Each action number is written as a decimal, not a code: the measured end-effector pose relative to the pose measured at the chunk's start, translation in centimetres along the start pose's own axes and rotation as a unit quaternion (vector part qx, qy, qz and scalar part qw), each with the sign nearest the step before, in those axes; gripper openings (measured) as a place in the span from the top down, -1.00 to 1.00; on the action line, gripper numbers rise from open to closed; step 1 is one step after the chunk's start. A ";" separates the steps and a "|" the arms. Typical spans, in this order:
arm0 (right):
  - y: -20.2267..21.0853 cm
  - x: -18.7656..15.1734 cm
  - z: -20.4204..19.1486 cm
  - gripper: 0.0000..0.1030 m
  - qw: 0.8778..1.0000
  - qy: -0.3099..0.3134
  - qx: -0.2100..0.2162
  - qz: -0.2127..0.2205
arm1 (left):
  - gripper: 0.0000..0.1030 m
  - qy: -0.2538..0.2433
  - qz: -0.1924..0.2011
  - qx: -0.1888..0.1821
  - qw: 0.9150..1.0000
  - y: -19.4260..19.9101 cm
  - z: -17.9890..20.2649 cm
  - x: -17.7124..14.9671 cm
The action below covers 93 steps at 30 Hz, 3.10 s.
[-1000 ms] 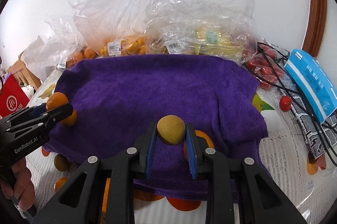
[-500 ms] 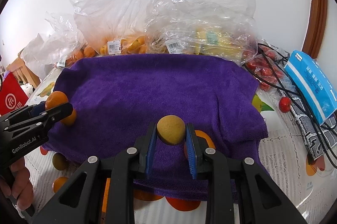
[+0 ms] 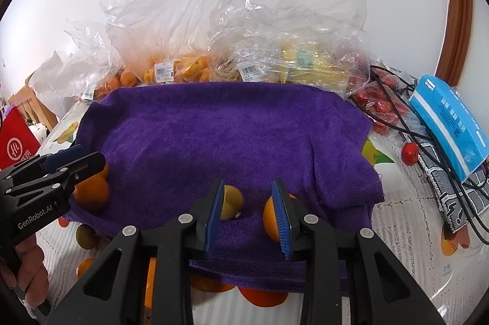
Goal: Organize fruits
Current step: 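Open the left tool onto the towel while the right tool releases the yellow fruit, then grasp a large orange with the right tool while the left tool grasps a yellow fruit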
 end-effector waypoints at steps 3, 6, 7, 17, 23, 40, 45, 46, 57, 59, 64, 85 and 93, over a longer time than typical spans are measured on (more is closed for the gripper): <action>0.1 0.1 0.0 0.35 1.000 -0.002 0.000 0.002 | 0.05 0.002 0.007 0.002 1.000 0.3 -0.1 0.1; 0.3 0.2 0.1 0.32 1.000 -0.003 -0.001 0.006 | 0.02 0.005 0.011 0.002 1.000 0.5 -0.2 0.2; 0.4 0.2 0.2 0.31 1.000 -0.003 -0.002 0.008 | 0.02 0.006 0.011 0.002 1.000 0.6 -0.2 0.2; 1.8 0.1 -0.2 0.20 0.999 -0.002 -0.008 0.037 | -0.05 0.021 0.014 0.005 1.000 1.2 -1.1 0.3; 3.6 -0.5 -0.6 0.20 0.999 -0.011 -0.004 0.050 | -0.06 0.034 0.012 0.013 0.999 1.8 -2.2 -0.5; 3.9 -5.6 -3.7 0.13 0.996 -0.023 0.063 -0.053 | -0.18 0.042 0.015 0.007 0.999 4.9 -4.5 -4.0; 3.4 -5.9 -4.7 0.13 0.996 -0.013 0.062 -0.066 | -0.18 0.060 0.023 -0.004 0.998 5.5 -5.2 -3.8; 3.2 -5.8 -4.8 0.13 0.996 -0.012 0.059 -0.069 | -0.18 0.063 0.024 -0.005 0.998 5.6 -5.3 -3.8; 1.4 -5.9 -5.0 0.13 0.994 -0.001 0.038 -0.099 | -0.18 0.067 0.023 -0.009 0.997 5.6 -5.5 -3.9; 1.4 -5.8 -4.7 0.15 0.994 -0.006 0.038 -0.104 | -0.18 0.063 0.022 -0.009 0.998 5.6 -5.4 -3.9; 2.4 -5.4 -3.9 0.18 0.994 -0.023 0.049 -0.091 | -0.18 0.051 0.020 -0.015 0.998 5.5 -4.8 -3.9; 6.9 -7.4 2.2 0.18 0.999 -0.010 -0.017 -0.030 | 0.06 -0.061 0.009 -0.062 0.996 5.4 0.9 -5.4; 5.9 -8.2 3.3 0.17 0.999 -0.025 -0.010 -0.036 | 0.33 -0.058 -0.038 -0.076 0.995 3.2 1.1 -6.2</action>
Point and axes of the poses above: each gripper's, at about its wrist camera, not at the fingertips, and y roughly against the way its jaws point, z to its right, x to its top, the point moved 3 cm from there along -y, roughly the way its jaws point, and after that the axes turned 11 degrees about -y, right-handed, at the moved point
